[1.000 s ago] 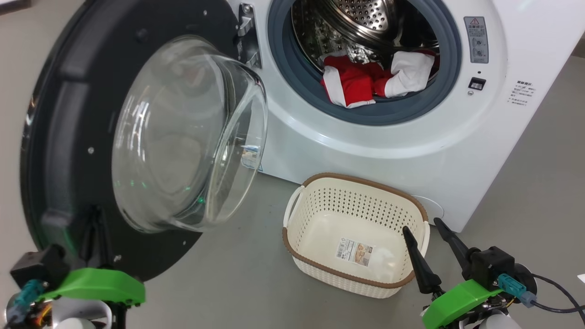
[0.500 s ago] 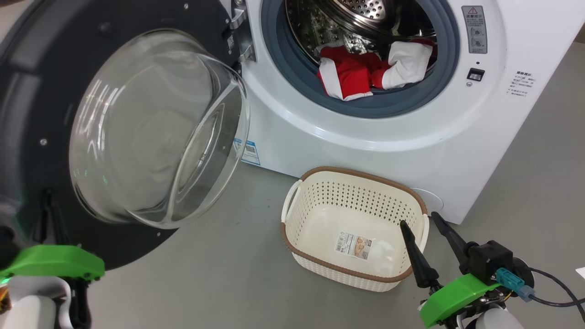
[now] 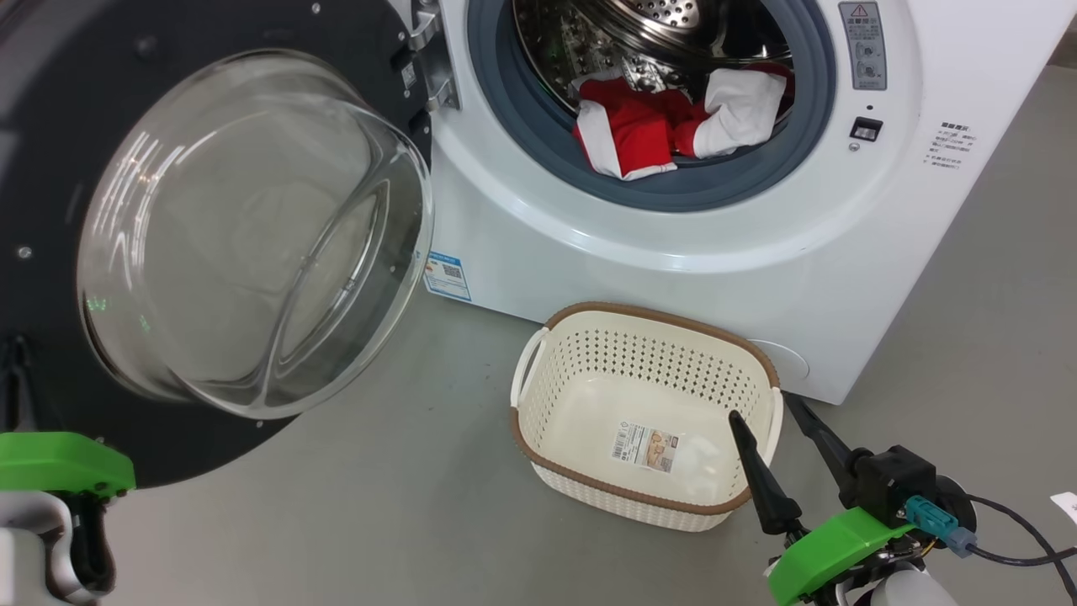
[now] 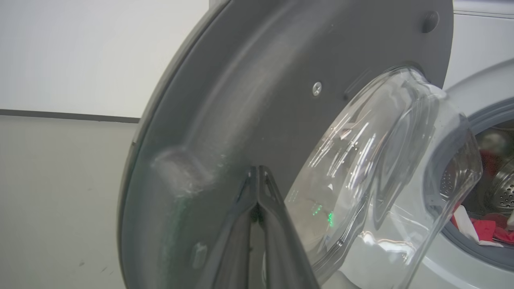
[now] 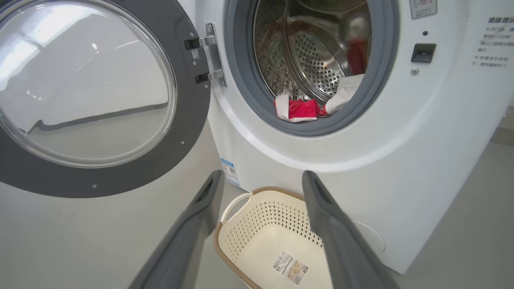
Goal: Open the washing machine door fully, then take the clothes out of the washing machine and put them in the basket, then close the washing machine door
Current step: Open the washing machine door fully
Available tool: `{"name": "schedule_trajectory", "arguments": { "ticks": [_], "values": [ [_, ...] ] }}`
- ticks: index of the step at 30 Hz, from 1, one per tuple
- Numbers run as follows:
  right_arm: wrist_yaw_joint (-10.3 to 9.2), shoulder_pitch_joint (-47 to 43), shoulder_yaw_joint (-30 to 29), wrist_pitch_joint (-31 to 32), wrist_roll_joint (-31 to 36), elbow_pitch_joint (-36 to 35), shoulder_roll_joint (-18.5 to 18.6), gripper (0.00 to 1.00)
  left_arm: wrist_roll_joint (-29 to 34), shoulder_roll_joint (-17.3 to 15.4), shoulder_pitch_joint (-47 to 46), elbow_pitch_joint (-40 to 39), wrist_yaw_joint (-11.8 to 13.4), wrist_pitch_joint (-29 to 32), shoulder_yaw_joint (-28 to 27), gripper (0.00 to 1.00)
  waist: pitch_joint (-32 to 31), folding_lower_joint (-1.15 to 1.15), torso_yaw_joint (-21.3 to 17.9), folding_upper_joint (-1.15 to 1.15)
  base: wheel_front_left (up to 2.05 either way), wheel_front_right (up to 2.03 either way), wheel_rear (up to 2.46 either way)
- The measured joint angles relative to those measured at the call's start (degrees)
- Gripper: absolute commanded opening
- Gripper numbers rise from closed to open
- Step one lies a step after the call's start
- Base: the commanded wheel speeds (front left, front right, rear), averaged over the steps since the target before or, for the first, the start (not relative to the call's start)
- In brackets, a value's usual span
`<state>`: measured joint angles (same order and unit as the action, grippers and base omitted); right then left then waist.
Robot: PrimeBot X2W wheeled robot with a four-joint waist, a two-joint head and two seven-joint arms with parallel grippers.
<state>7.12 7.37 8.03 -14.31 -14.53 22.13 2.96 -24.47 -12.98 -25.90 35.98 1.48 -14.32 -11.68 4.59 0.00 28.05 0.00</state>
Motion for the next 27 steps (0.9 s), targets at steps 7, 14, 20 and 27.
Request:
{"name": "schedule_trajectory", "arguments": {
  "ticks": [7,14,20,27],
  "values": [
    [0.0,0.0,0.0,0.0,-0.1,0.0,0.0,1.0,3.4,2.1,0.2,-2.8,-0.5,-0.2,-4.5,0.35,-0.6,0.0,-1.3,0.0,0.0,0.0,0.0],
    [0.0,0.0,-0.9,0.0,-1.4,-0.9,0.0,1.0,7.6,3.8,2.6,-11.3,0.5,-0.2,-5.4,1.0,-1.7,0.0,-2.8,0.0,0.0,0.0,0.0],
    [0.0,-0.1,-1.9,0.0,-1.8,-1.6,0.0,1.0,10.1,5.3,4.5,-22.4,0.3,-0.4,-3.9,1.0,-2.8,0.0,-4.3,0.0,0.0,0.0,0.0],
    [0.0,-0.4,-3.4,0.0,-2.1,-3.1,0.0,1.0,10.7,7.6,7.4,-29.8,-2.9,1.6,2.7,1.0,-4.0,0.0,-6.1,0.0,0.0,0.0,0.0]
  ]
}}
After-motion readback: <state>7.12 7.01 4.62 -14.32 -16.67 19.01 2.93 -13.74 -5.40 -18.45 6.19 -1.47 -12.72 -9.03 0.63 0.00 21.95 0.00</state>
